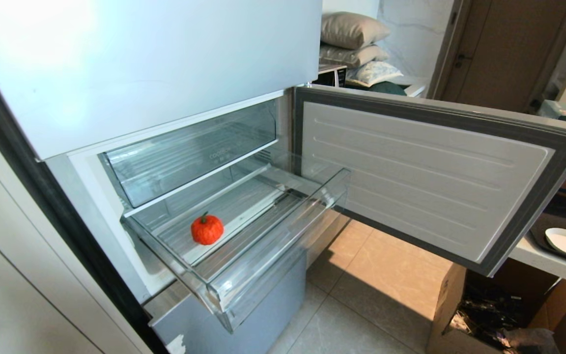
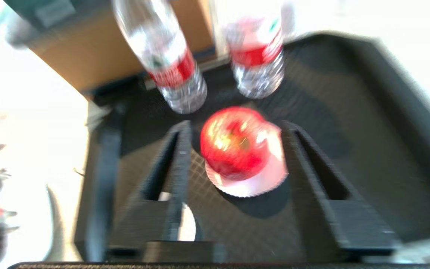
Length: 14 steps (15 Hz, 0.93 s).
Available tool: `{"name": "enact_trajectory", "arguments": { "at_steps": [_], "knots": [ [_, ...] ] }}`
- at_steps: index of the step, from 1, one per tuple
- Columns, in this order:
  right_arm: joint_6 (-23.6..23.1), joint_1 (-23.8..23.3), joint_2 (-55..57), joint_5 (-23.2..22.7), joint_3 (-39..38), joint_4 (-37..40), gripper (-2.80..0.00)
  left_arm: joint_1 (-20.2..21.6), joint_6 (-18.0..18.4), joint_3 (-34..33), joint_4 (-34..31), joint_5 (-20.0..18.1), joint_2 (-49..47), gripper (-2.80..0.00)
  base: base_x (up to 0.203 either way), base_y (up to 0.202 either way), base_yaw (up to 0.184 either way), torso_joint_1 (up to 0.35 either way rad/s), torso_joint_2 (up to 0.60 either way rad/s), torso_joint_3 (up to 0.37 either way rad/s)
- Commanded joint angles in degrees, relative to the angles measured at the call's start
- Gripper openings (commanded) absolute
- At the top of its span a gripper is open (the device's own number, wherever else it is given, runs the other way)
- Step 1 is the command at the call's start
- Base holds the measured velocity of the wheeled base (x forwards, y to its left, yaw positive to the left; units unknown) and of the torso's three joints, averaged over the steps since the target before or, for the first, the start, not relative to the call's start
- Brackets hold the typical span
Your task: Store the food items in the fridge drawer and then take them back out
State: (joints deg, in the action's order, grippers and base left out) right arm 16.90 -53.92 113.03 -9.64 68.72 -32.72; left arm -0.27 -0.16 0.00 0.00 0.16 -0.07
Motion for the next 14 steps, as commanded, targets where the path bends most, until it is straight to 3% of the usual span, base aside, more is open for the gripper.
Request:
{"name": "enact_trajectory", "arguments": {
  "at_steps": [1,5,8,10,12,14],
  "knots": [
    [0.25,-0.88,-10.42,-0.14,-4.46,-0.21,-2.80,0.00,-0.02,0.00,0.00,0.02,-0.01,-2.80,0.000,0.000,0.000,0.000,0.00,0.000],
    [-0.08,-0.94,-31.59,-0.72,-18.74,0.10,-2.80,0.00,-0.02,0.00,0.00,0.02,-0.01,-2.80,0.000,0.000,0.000,0.000,0.00,0.000],
    [-2.47,5.05,-48.60,-2.54,-33.05,0.29,-2.80,0.00,-0.02,0.00,0.00,0.02,-0.01,-2.80,0.000,0.000,0.000,0.000,0.00,0.000],
    [-4.31,16.37,-55.81,-2.79,-39.96,0.87,-2.80,0.00,-0.02,0.00,0.00,0.02,-0.01,-2.80,0.000,0.000,0.000,0.000,0.00,0.000],
    [-7.48,33.34,-66.13,-2.08,-47.06,4.31,-2.80,0.00,-0.02,0.00,0.00,0.02,-0.01,-2.80,0.000,0.000,0.000,0.000,0.00,0.000],
    [-12.59,43.35,-78.38,-0.59,-55.01,10.55,-2.80,0.00,-0.02,0.00,0.00,0.02,-0.01,-2.80,0.000,0.000,0.000,0.000,0.00,0.000]
  ]
}}
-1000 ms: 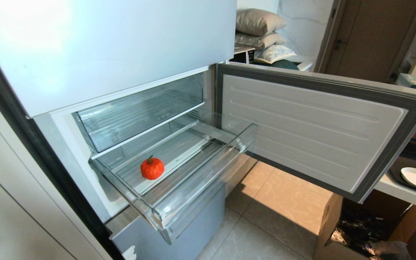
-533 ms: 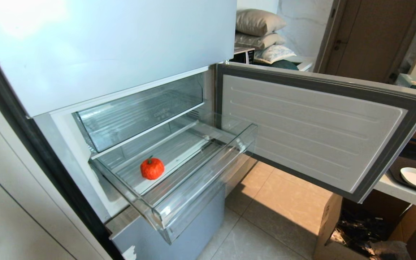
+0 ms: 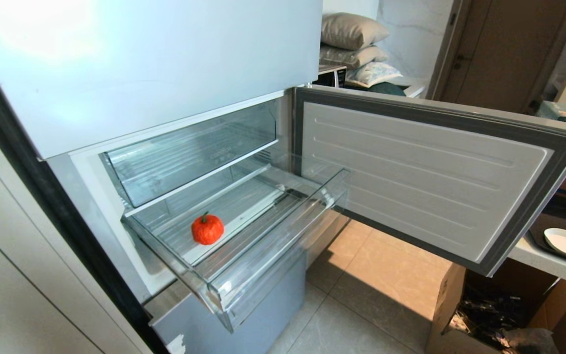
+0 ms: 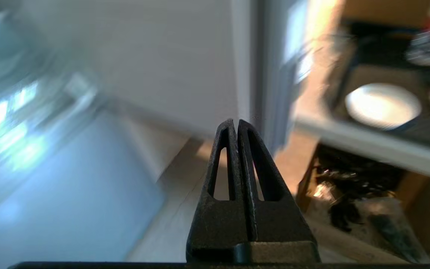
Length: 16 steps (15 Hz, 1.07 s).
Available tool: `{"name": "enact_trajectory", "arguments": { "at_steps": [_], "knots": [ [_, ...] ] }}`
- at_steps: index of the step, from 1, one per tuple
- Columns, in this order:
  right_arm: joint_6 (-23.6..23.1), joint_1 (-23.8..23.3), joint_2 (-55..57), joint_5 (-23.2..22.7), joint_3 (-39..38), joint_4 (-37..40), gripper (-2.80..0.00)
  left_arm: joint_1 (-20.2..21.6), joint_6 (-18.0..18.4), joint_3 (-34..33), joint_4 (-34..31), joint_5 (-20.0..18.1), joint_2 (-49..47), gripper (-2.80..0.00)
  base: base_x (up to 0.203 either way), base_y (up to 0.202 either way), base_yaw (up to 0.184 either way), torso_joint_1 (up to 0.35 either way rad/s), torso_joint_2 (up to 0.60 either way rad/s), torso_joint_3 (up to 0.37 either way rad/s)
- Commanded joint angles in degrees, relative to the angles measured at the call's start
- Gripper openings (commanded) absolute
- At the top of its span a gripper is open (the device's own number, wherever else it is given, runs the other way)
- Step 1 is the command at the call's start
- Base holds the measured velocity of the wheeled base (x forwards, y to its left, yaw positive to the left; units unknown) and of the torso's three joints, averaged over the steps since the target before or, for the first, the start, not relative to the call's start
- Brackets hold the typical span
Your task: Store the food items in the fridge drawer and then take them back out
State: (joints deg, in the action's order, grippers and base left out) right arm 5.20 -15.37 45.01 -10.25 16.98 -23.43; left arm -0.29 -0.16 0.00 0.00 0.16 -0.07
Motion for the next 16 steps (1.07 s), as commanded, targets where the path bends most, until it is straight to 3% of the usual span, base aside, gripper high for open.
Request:
{"name": "enact_trajectory", "arguments": {
  "at_steps": [1,3,5,6,9,11,16],
  "knots": [
    [-3.15,6.49,-16.33,0.84,-7.59,4.31,-2.80,0.03,-0.02,0.00,0.00,0.02,-0.01,-2.80,0.000,0.000,0.000,0.000,0.00,0.000],
    [-6.02,8.11,-26.04,1.97,-13.89,11.00,-2.80,0.03,-0.02,0.00,0.00,0.02,-0.01,-2.80,0.000,0.000,0.000,0.000,0.00,0.000],
    [-8.09,9.00,-28.83,8.56,-16.42,21.74,-2.80,0.03,-0.02,0.00,0.00,0.02,-0.01,-2.80,0.000,0.000,0.000,0.000,0.00,0.000],
    [-9.69,9.24,-28.83,9.56,-16.82,24.12,-2.80,0.03,-0.02,0.00,0.00,0.02,-0.01,-2.80,0.000,0.000,0.000,0.000,0.00,0.000],
    [-11.00,10.00,-28.84,9.55,-16.98,23.45,-2.80,0.03,-0.02,0.00,0.00,0.02,-0.01,-2.80,0.000,0.000,0.000,0.000,0.00,0.000],
    [-11.11,12.91,-30.05,9.24,-16.97,23.48,-2.80,0.03,-0.02,0.00,0.00,0.02,-0.01,-2.80,0.000,0.000,0.000,0.000,0.00,0.000],
    [-10.38,14.73,-44.92,8.94,-16.98,23.57,-2.80,0.03,-0.02,0.00,0.00,0.02,-0.01,-2.80,0.000,0.000,0.000,0.000,0.00,0.000]
  ]
}}
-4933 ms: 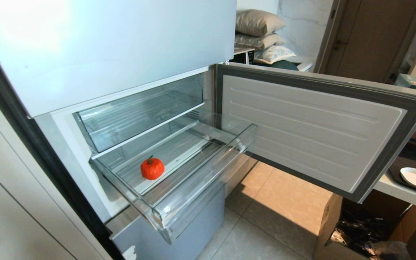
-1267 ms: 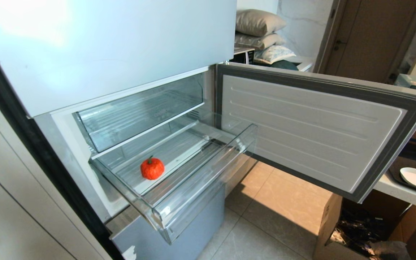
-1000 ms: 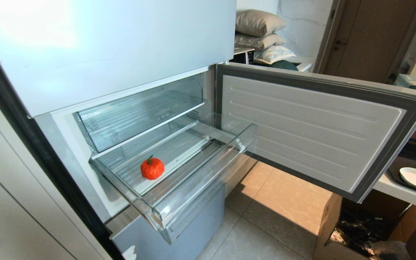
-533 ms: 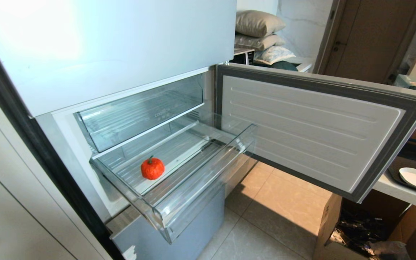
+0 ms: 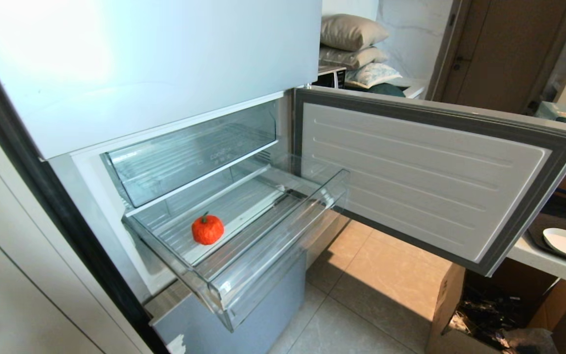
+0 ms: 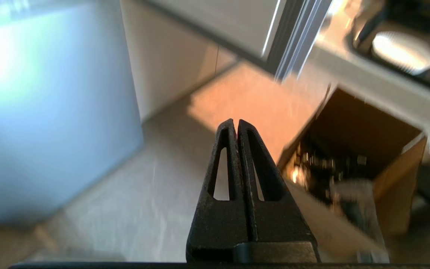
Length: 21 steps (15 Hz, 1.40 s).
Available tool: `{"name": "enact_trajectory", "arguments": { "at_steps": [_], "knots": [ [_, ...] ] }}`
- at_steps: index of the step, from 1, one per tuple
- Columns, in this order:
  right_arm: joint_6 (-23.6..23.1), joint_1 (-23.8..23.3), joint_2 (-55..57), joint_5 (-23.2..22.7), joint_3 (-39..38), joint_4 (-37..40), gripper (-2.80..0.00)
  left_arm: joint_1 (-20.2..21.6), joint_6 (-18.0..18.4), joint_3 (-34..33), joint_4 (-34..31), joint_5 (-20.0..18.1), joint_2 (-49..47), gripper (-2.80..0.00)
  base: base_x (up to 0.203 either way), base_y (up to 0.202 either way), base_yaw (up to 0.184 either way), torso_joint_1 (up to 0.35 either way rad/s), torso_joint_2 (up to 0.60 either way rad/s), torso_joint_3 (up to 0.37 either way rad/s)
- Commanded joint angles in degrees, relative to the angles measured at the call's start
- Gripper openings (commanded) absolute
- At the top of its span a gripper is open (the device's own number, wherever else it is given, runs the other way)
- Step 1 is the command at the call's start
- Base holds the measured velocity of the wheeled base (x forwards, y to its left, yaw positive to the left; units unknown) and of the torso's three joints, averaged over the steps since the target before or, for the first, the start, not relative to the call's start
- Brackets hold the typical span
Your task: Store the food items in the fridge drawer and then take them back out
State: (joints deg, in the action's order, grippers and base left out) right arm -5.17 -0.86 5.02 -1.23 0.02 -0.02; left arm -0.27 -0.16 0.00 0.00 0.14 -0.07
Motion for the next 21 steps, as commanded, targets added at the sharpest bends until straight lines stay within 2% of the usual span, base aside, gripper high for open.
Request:
{"name": "enact_trajectory", "arguments": {
  "at_steps": [1,2,12,21],
  "knots": [
    [2.44,0.44,-5.39,0.54,-0.02,0.12,-2.80,0.00,-0.02,0.00,0.00,0.04,-0.01,-2.80,0.000,0.000,0.000,0.000,0.00,0.000],
    [4.65,0.59,-5.02,1.15,-0.02,-0.06,-2.80,0.00,-0.02,0.00,0.00,0.04,-0.01,-2.80,0.000,0.000,0.000,0.000,0.00,0.000],
    [3.60,0.59,-5.02,0.79,-0.11,-0.07,-2.80,0.00,-0.02,0.00,0.00,0.04,-0.01,-2.80,0.000,0.000,0.006,0.000,0.00,0.000],
    [4.74,0.59,-5.02,1.15,-0.02,-0.06,-2.80,0.00,-0.02,0.00,0.00,0.04,-0.01,-2.80,0.002,-0.006,0.168,0.002,0.00,0.003]
  ]
}}
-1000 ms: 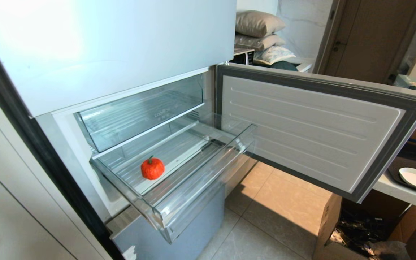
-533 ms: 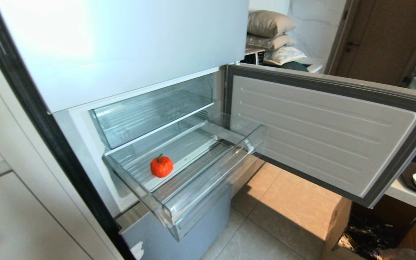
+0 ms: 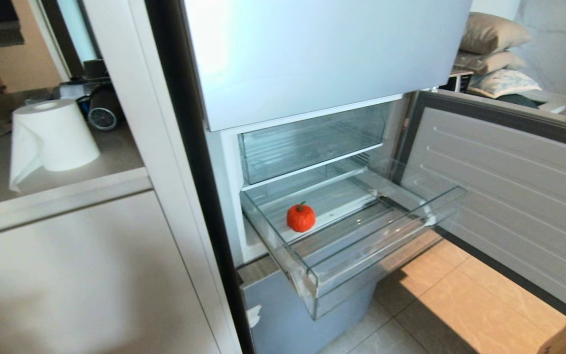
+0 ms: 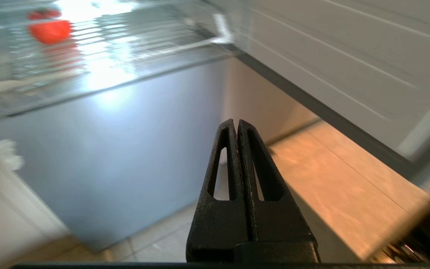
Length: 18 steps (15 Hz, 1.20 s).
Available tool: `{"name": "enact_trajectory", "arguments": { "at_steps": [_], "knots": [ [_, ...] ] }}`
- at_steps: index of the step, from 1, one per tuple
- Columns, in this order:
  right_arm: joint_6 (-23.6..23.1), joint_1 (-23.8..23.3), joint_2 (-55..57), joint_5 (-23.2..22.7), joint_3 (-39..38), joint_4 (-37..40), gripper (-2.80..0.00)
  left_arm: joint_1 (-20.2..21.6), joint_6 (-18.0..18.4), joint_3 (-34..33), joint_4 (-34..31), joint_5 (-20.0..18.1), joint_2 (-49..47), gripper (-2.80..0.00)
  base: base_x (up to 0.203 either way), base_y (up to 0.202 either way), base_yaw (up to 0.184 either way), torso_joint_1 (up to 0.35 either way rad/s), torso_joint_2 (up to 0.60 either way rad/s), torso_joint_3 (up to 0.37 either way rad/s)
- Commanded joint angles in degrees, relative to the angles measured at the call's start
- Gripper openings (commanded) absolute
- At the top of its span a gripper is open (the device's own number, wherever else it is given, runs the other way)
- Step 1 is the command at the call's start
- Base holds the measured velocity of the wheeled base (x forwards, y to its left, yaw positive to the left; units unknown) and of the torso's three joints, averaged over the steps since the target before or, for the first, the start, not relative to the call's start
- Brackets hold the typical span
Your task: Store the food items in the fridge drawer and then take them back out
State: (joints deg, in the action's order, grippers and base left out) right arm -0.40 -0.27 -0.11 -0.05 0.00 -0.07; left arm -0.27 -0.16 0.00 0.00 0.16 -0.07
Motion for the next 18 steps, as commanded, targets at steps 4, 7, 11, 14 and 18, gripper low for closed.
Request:
{"name": "enact_trajectory", "arguments": {
  "at_steps": [4,7,11,14,18],
  "knots": [
    [0.13,0.00,0.11,-0.03,-0.01,-0.01,-2.80,0.00,-0.02,0.00,0.00,0.02,-0.01,-2.80,0.004,-0.007,0.174,0.001,0.00,0.000],
    [-0.33,0.00,0.11,-0.15,0.00,0.07,-2.80,0.00,-0.02,0.00,0.00,0.02,-0.01,-2.80,0.002,-0.007,0.171,0.004,0.00,0.004],
    [-3.98,0.09,2.65,-0.69,0.04,-0.25,-2.80,0.00,-0.02,0.00,0.00,0.02,-0.01,-2.80,0.001,-0.005,0.075,0.004,0.00,-0.002],
    [-2.51,0.08,17.50,-1.03,2.46,-5.40,-2.80,0.00,-0.02,0.00,0.00,0.02,-0.01,-2.80,0.000,0.000,0.000,0.000,0.00,0.000],
    [1.18,0.00,46.53,-4.25,13.53,-11.92,0.00,0.00,-0.02,0.00,0.00,0.02,-0.01,-2.80,0.000,0.000,0.000,0.000,0.00,0.000]
  ]
}}
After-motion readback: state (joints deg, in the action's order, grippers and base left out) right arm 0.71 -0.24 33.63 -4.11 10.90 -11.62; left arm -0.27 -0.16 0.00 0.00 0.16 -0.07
